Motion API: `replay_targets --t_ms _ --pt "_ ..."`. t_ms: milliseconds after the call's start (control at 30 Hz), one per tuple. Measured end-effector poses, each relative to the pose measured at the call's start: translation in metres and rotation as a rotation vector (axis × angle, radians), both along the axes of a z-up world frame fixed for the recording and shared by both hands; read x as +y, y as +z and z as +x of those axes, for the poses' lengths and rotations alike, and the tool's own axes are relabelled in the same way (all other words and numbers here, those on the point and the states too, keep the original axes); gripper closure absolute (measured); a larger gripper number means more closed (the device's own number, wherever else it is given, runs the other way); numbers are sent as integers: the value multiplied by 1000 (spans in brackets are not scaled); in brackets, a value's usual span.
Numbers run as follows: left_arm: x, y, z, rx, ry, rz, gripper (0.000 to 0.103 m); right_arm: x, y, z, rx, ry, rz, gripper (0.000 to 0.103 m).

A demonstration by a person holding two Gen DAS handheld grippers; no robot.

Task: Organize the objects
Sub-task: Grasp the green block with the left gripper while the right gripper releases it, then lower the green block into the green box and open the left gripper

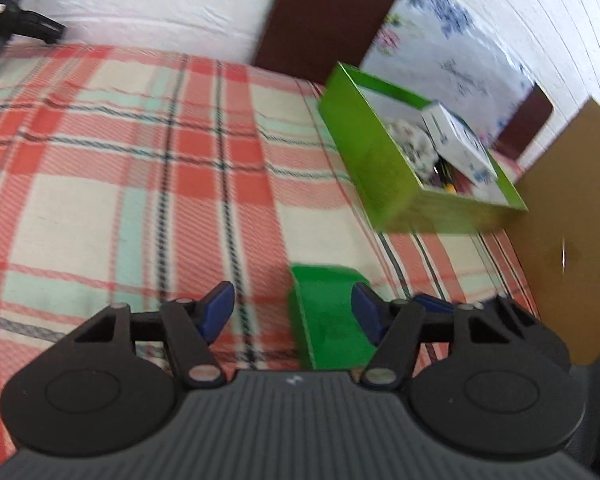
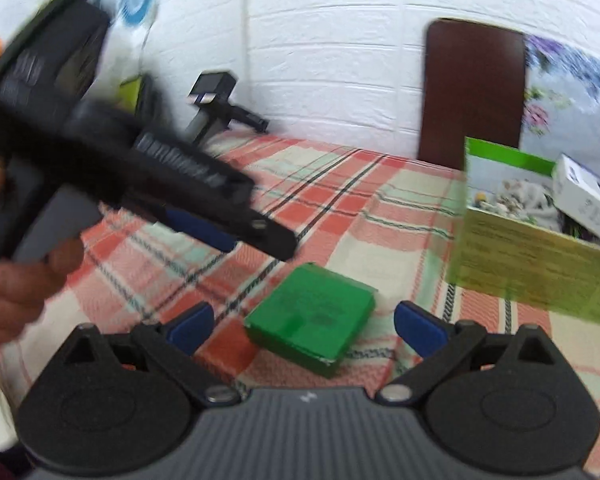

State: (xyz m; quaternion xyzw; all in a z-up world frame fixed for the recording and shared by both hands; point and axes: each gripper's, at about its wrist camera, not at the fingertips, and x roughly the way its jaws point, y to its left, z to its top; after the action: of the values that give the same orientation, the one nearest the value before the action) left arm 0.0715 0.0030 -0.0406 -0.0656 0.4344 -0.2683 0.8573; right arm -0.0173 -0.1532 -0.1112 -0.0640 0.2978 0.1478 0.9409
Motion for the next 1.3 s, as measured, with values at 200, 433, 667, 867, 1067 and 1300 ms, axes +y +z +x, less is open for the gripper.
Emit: replay_targets --t_ms 200,433,667,867,1067,1300 --pt "-20 -21 -4 26 -60 14 50 1 -13 26 75 -3 26 23" --pt "-30 29 -1 -40 -88 -47 60 -28 29 18 -84 -118 95 40" --pt "-90 72 29 -185 -157 -71 60 -75 68 37 -258 -249 48 40" --pt "-143 59 60 -215 -188 10 59 -114 52 76 -235 -313 -24 25" --pt "-143 42 60 -166 -157 31 59 -124 43 57 -247 -358 32 21" --pt "-128 59 29 -228 -103 58 48 -134 48 14 -227 -463 189 19"
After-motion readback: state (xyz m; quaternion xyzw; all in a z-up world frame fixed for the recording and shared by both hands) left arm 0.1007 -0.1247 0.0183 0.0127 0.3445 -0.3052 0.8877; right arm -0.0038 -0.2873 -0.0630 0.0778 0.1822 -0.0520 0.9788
